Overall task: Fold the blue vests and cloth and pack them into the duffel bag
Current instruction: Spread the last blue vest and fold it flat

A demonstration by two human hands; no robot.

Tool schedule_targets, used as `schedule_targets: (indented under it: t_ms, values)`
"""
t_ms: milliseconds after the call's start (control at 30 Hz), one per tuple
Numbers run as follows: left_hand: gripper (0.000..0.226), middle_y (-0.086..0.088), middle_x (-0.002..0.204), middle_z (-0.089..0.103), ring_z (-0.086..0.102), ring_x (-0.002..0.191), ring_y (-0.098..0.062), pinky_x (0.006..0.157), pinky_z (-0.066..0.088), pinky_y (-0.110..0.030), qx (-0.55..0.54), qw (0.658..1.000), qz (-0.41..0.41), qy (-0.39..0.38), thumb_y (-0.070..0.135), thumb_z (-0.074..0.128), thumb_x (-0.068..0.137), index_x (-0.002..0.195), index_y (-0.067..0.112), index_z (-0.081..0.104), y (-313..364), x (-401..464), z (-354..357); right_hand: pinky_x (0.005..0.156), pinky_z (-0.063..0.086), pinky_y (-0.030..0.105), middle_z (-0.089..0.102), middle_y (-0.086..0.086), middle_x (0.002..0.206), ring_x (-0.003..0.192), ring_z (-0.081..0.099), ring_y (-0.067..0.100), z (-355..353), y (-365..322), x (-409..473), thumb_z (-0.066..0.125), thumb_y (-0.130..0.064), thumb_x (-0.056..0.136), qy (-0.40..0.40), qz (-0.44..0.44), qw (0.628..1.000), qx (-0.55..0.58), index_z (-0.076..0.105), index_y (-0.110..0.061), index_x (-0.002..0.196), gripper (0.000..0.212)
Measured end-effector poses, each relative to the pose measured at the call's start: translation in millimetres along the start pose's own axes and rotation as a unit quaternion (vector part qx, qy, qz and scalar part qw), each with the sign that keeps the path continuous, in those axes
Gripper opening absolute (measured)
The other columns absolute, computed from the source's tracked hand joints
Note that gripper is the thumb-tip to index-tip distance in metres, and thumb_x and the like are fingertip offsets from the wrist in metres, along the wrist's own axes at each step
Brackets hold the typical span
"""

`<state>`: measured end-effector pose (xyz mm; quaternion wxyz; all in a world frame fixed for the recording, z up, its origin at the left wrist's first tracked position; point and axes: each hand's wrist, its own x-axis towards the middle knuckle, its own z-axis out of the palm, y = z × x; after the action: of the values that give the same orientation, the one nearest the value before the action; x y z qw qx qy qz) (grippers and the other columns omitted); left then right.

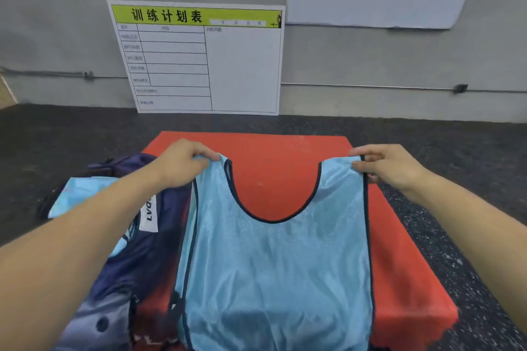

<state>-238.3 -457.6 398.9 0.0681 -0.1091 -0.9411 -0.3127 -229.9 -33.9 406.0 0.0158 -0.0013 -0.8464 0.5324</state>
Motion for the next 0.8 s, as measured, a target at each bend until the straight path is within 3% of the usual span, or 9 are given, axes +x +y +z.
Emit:
schedule_targets:
  t_ms: [233,367,467,567,633,733,800]
  values:
    - [0.033,0.004,0.126,0.068,0.060,0.118,-0.013,0.099,0.038,-0.021,-0.013,0.998,-0.045,-0.038,0.002,0.053,0.096,0.114,0.018,0.075,-69.6,62.9,78.2,0.064,0.055,0.017,0.061,0.011,0.096,0.088,0.067,0.015,37.2,71.9,82.6,0.076,-0.009,0.090,-0.036,0.047,0.998,-0.016,0.077,-0.021,0.112,0.025]
    - [0.028,0.001,0.132,0.066,0.056,0.126,-0.013,0.108,0.034,-0.021,-0.003,0.995,-0.064,-0.075,0.008,0.058,0.098,0.120,0.015,0.073,-96.9,107.5,105.8,0.087,0.058,0.034,0.062,0.012,0.098,0.097,0.067,0.020,51.3,100.2,136.8,0.076,-0.014,0.091,-0.038,0.057,0.997,-0.039,0.077,-0.028,0.110,0.024]
    - [0.029,0.000,0.135,0.064,0.054,0.131,-0.018,0.115,0.034,-0.028,0.003,0.997,-0.071,-0.044,0.013,0.062,0.096,0.124,0.016,0.071,-108.9,154.7,105.8,0.079,0.055,0.029,0.053,0.008,0.095,0.089,0.060,0.018,54.8,97.6,187.2,0.072,-0.008,0.093,-0.014,0.040,0.998,-0.044,0.074,-0.022,0.116,0.027]
    - [0.045,0.001,0.151,0.051,0.039,0.144,-0.024,0.121,0.028,-0.041,0.066,0.995,-0.076,-0.014,0.033,0.062,0.091,0.136,0.029,0.062,-114.1,200.4,96.6,0.080,0.054,0.028,0.058,0.005,0.101,0.098,0.064,0.017,53.4,81.9,231.0,0.069,-0.007,0.095,-0.014,0.019,1.000,0.010,0.063,-0.016,0.135,0.042]
    - [0.060,0.005,0.165,0.027,0.017,0.153,-0.026,0.125,0.017,-0.045,0.126,0.988,-0.084,-0.014,0.038,0.062,0.095,0.151,0.027,0.044,-111.6,215.4,95.7,0.087,0.052,0.030,0.064,0.000,0.112,0.106,0.063,0.014,54.2,75.6,247.2,0.067,-0.015,0.098,-0.034,0.017,0.999,0.017,0.052,-0.024,0.146,0.051]
    - [0.070,0.004,0.169,0.007,0.000,0.156,-0.023,0.126,0.008,-0.045,0.162,0.984,-0.073,-0.027,0.043,0.058,0.099,0.158,0.024,0.028,-100.3,203.2,110.7,0.105,0.045,0.038,0.056,0.006,0.144,0.129,0.055,0.024,64.5,87.8,253.0,0.064,-0.027,0.100,-0.011,0.003,0.981,-0.194,0.034,-0.028,0.158,0.065]
    - [0.066,0.000,0.169,0.008,0.000,0.156,-0.022,0.126,0.005,-0.038,0.152,0.986,-0.042,-0.051,0.041,0.053,0.102,0.159,0.019,0.028,-93.4,173.7,134.3,0.112,0.039,0.042,0.053,0.017,0.148,0.136,0.049,0.034,84.9,100.4,235.7,0.058,-0.030,0.103,-0.007,-0.018,0.941,-0.337,0.026,-0.025,0.161,0.067]
